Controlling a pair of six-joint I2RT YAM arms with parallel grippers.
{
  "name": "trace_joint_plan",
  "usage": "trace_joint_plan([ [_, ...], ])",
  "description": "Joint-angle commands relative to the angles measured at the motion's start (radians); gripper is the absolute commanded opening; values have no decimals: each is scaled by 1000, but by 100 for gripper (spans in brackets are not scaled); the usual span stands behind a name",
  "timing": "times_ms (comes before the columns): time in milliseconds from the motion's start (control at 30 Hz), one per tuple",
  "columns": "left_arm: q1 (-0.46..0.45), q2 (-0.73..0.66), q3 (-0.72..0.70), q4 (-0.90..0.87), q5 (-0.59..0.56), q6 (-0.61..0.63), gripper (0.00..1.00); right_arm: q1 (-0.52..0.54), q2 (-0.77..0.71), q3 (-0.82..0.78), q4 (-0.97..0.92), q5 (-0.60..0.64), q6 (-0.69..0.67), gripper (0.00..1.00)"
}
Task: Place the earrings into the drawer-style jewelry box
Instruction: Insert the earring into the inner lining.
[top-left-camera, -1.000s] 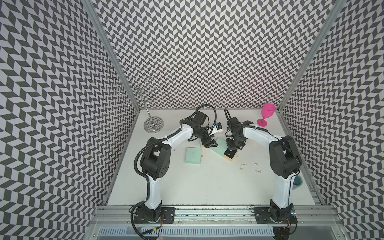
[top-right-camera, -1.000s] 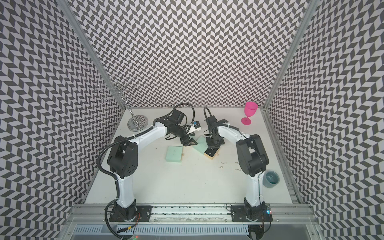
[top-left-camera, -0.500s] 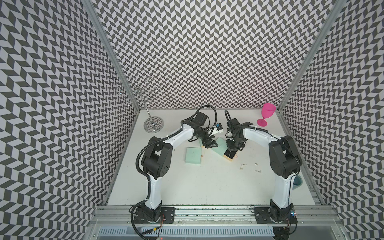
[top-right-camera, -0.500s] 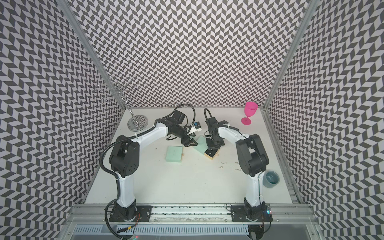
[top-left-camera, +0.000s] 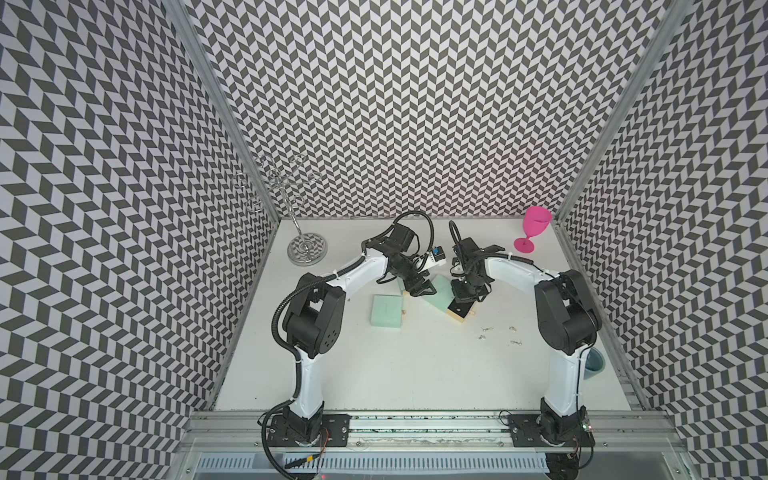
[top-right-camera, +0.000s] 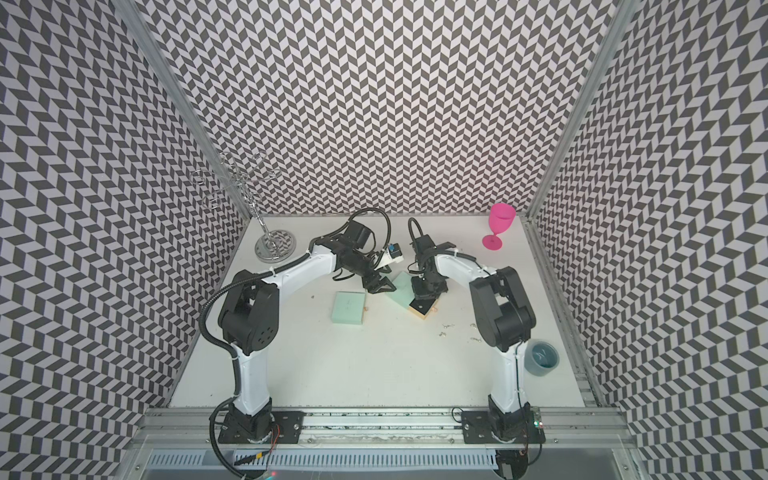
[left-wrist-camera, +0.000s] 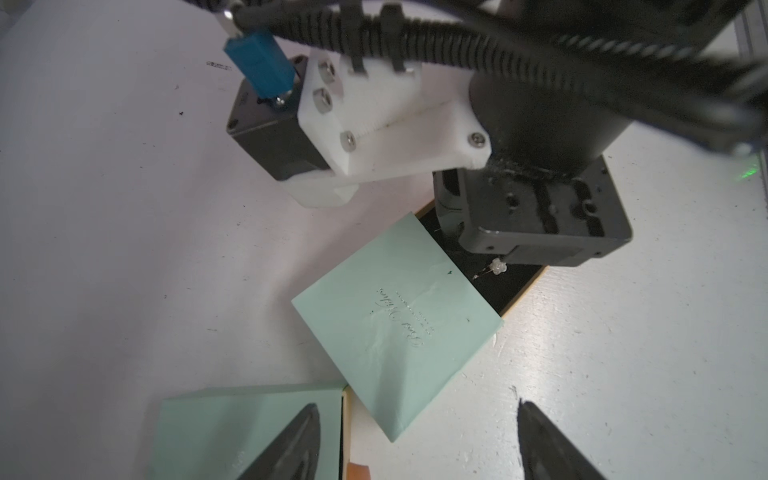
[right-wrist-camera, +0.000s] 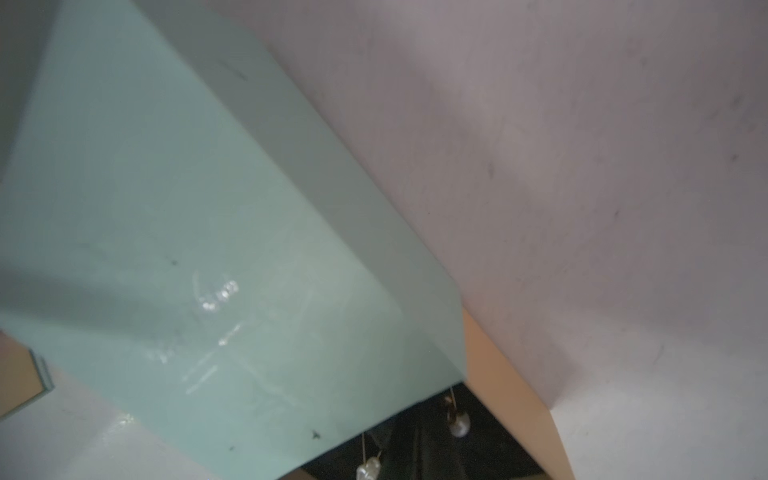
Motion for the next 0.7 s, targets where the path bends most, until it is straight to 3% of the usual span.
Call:
trace_joint_plan([
  [0,-8,6,-3,15,23,0,76,-3,25,-24,28,-8,7,3],
  [267,-7,3,-2,18,23,0,75,-2,15,-34,33,-7,10,3],
  [667,13,6,41,13,18,19,76,-3,-86,85,-92,14,27,10],
])
